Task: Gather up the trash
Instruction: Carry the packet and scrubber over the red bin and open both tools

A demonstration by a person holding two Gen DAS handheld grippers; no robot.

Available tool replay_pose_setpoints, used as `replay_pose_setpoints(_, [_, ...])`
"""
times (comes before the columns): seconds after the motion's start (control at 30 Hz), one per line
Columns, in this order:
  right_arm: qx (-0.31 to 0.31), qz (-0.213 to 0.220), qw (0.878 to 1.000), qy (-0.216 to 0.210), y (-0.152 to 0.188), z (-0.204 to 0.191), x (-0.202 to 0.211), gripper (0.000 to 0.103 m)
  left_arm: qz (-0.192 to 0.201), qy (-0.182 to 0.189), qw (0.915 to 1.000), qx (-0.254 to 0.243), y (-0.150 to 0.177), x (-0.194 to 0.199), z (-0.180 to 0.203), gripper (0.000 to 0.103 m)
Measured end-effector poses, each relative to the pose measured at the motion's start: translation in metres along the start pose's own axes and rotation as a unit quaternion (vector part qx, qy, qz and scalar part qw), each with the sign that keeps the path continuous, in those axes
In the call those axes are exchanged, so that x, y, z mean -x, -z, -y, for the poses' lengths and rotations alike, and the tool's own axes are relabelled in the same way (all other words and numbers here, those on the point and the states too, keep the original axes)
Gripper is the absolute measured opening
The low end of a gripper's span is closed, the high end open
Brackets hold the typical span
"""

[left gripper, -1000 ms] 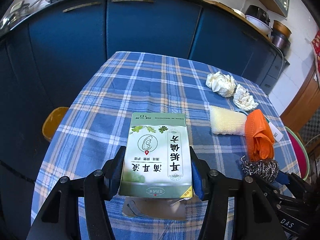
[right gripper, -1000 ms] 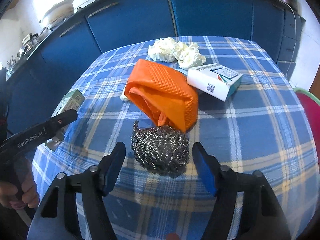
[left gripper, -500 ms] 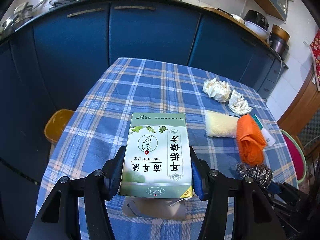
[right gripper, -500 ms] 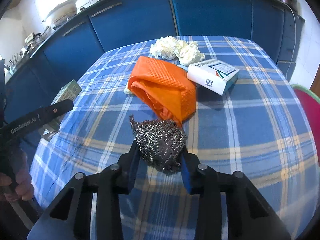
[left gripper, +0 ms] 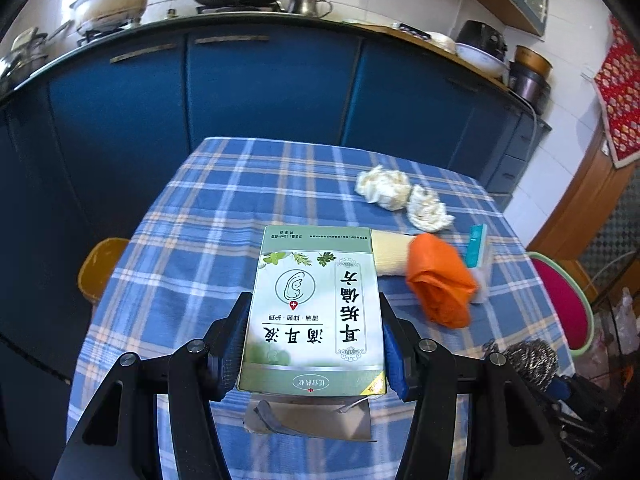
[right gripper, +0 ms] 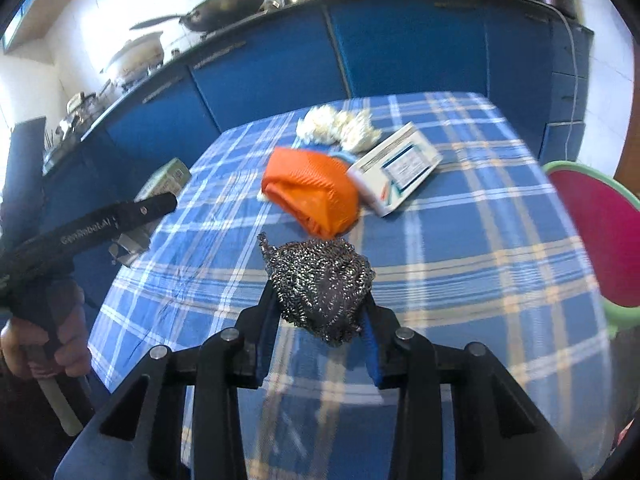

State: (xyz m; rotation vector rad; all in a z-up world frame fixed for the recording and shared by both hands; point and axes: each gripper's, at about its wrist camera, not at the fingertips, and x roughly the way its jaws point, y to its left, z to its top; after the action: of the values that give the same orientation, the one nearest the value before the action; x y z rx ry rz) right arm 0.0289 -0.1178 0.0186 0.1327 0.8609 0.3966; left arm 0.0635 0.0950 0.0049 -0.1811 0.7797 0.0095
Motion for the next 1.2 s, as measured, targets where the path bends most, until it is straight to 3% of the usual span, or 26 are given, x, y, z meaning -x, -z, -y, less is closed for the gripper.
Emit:
replay_pose_setpoints(0.53, [-0.067, 0.076, 0.993, 0.059, -0.014, 0.073, 0.055, 0.040, -0.004, 0.090, 0.9927, -0.080, -0.012, 0.002, 0.103, 0.059])
replay_pose_setpoints(0.83, [-0.101, 0.104, 0.984, 0.104, -0.023, 0.129, 0.077, 0.040, -0.019, 0.145, 0.9801, -0.134, -0.011, -0.016, 0.186, 0.059])
replay_pose_setpoints(1.2, [-0.129, 0.128, 0.961, 0.207, -0.016, 0.202, 0.090, 0.040, -0.034, 0.192, 0.9613, -0.194, 0.005, -0.056, 0.290, 0.059])
